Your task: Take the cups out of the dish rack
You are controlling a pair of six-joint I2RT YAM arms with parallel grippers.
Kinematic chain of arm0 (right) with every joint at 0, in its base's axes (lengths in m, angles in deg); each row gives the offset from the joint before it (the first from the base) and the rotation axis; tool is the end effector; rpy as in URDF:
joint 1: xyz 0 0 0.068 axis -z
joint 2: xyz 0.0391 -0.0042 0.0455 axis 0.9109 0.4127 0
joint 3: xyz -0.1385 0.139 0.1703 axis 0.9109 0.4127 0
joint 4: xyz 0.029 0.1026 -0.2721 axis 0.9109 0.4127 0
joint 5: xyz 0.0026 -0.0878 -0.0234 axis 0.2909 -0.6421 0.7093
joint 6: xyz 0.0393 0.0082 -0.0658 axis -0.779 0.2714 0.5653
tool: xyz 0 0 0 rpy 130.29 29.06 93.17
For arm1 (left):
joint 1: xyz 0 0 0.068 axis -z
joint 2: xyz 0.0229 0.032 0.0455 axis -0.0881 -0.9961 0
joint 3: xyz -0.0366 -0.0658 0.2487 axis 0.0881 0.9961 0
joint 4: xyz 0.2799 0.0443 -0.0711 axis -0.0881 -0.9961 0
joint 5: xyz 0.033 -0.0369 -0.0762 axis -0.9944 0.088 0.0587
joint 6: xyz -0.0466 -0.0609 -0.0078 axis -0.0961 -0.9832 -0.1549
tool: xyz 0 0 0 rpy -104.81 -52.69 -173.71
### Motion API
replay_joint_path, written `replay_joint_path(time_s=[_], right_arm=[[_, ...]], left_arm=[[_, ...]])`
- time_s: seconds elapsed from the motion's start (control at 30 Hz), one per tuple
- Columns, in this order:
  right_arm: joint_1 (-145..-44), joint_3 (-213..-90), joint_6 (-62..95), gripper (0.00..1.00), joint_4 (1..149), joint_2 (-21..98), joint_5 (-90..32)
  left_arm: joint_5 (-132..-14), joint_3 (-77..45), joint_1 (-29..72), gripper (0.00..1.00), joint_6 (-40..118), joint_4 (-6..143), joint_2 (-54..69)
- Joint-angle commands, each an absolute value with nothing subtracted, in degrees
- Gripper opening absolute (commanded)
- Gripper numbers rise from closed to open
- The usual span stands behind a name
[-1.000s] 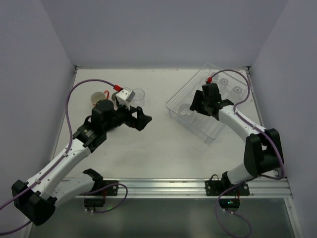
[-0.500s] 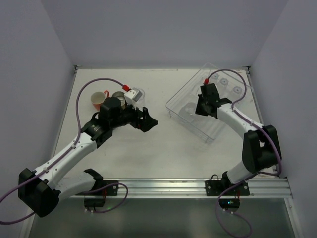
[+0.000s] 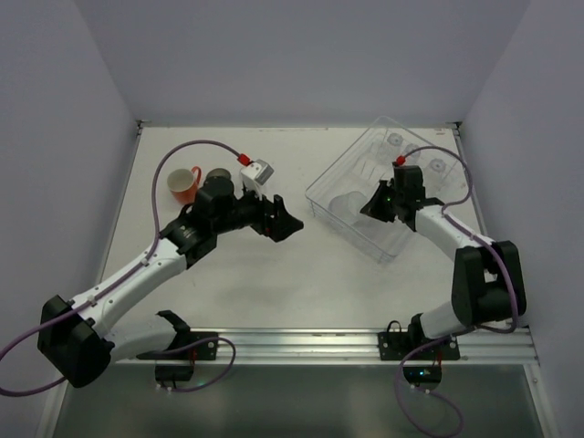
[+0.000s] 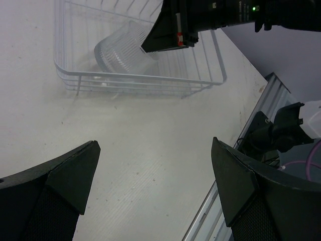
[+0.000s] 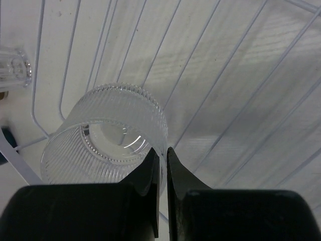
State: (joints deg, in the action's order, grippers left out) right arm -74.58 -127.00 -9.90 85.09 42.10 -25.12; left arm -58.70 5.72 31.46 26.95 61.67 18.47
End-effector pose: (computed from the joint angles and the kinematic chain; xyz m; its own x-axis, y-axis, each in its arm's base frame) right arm 0.3529 0.0689 0.1600 -0.7450 0.4245 -0.5145 0.1367 0.8521 0.5051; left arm 0.2450 -0.2123 0.2873 -0.5713 -0.0314 -0.8202 0.6683 0.5623 -0.4870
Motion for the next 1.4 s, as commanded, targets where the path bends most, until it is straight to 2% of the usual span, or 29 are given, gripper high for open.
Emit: replay_joint_path(time_s=[0.0, 0.13, 0.2, 0.3, 0.37, 0.5, 0.6, 0.63, 0.8, 1.23, 1.37], right_arm=[[-74.7, -126.8, -14.9, 0.0, 75.3, 43.0, -17.8], [-74.7, -125.1, -16.4, 0.0, 74.4, 43.7, -19.6], [-74.5, -123.3, -16.7, 0.07, 74.4, 43.1, -22.3], [-74.5, -121.1, -15.7, 0.07, 74.4, 41.8, -24.7], [-74.4, -120.0, -15.3, 0.0, 73.7, 41.4, -26.0], [-74.5, -117.2, -15.1, 0.0, 67.3, 36.9, -25.6], [-74.5, -119.3, -12.9, 0.0, 68.7, 32.3, -27.5], [-74.6, -120.0, -11.6, 0.0, 69.3, 31.2, -28.2], [-76.5, -123.0, -7.7, 0.0, 73.9, 22.9, -33.7], [-83.9, -123.2, -4.3, 0.0, 84.3, 12.4, -43.1], [-85.8, -123.4, -4.4, 0.0, 85.2, 10.0, -43.8]], left_arm=[[-60.6, 1.9, 31.8, 1.0, 28.6, 62.0, 19.3], [-62.6, 0.7, 31.9, 1.0, 30.9, 59.3, 19.3], [-63.6, 0.4, 31.8, 1.0, 31.7, 58.1, 19.5], [-64.6, 0.3, 31.9, 1.0, 32.5, 57.2, 18.9], [-63.7, 0.0, 31.9, 1.0, 32.1, 57.4, 17.4], [-62.4, -2.4, 32.9, 0.99, 30.4, 58.3, 14.8], [-65.7, -5.8, 36.8, 0.94, 29.9, 59.3, 13.1], [-67.1, -7.9, 37.6, 0.88, 29.9, 59.4, 11.6], [-72.2, -14.5, 43.9, 0.78, 30.1, 60.2, 5.3], [-87.9, -32.0, 50.6, 0.64, 33.0, 54.7, -11.2], [-91.9, -36.1, 51.3, 0.56, 34.2, 50.6, -15.2]])
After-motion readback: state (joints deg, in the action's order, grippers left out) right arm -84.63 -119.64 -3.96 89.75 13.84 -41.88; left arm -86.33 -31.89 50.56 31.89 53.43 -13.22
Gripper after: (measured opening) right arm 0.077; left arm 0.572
